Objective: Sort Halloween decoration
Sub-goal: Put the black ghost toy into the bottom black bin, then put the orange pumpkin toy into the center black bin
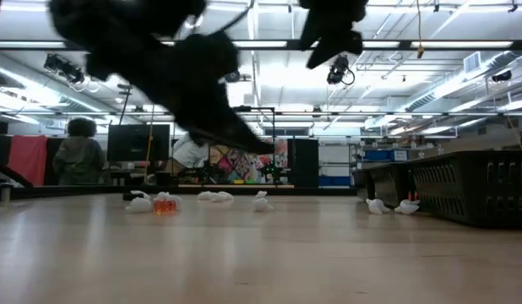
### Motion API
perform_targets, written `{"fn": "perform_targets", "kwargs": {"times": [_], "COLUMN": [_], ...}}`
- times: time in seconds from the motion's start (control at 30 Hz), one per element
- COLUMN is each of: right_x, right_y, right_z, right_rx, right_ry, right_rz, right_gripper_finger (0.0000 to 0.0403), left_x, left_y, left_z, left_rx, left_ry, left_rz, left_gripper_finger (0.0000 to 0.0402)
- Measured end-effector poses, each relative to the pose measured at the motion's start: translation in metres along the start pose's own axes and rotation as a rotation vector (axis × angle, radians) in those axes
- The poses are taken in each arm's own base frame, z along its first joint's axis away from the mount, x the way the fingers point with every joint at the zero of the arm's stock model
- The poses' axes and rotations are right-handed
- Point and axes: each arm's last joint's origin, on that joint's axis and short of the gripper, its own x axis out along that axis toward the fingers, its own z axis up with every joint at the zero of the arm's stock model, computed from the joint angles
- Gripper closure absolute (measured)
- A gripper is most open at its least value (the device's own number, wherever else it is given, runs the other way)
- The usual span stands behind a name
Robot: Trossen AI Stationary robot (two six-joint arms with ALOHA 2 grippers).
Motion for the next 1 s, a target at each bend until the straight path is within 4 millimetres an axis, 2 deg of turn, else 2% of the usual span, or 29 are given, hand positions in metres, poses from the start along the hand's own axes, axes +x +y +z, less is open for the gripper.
{"fn": "perform_targets", "kwargs": {"times": [0.33,0.47,0.6,0.7,0.9,1.0], "right_x": [-0.084,-0.104,-0.115,-0.119,-0.121,-0.123], "right_y": [-0.034,-0.04,-0.044,-0.045,-0.047,-0.048], "right_z": [-0.023,-0.027,-0.03,-0.031,-0.033,-0.034], "right_rx": [0.127,0.135,0.12,0.093,0.038,0.031], "right_ry": [-0.039,-0.104,-0.131,-0.136,-0.134,-0.139], "right_rz": [-0.162,-0.178,-0.187,-0.186,-0.211,-0.231], "right_gripper_finger": [0.0193,0.0193,0.0193,0.0193,0.0193,0.0193], "left_x": [0.099,0.137,0.169,0.181,0.181,0.175], "left_y": [-0.033,-0.042,-0.045,-0.045,-0.045,-0.041], "left_z": [0.069,0.084,0.094,0.098,0.103,0.108], "left_rx": [0.074,0.075,0.047,0.03,0.038,0.016], "left_ry": [-0.092,-0.081,-0.06,-0.026,-0.021,0.017], "left_rz": [-0.181,-0.217,-0.229,-0.215,-0.197,-0.18], "left_gripper_finger": [0.0386,0.0386,0.0384,0.0368,0.0293,0.0263]}}
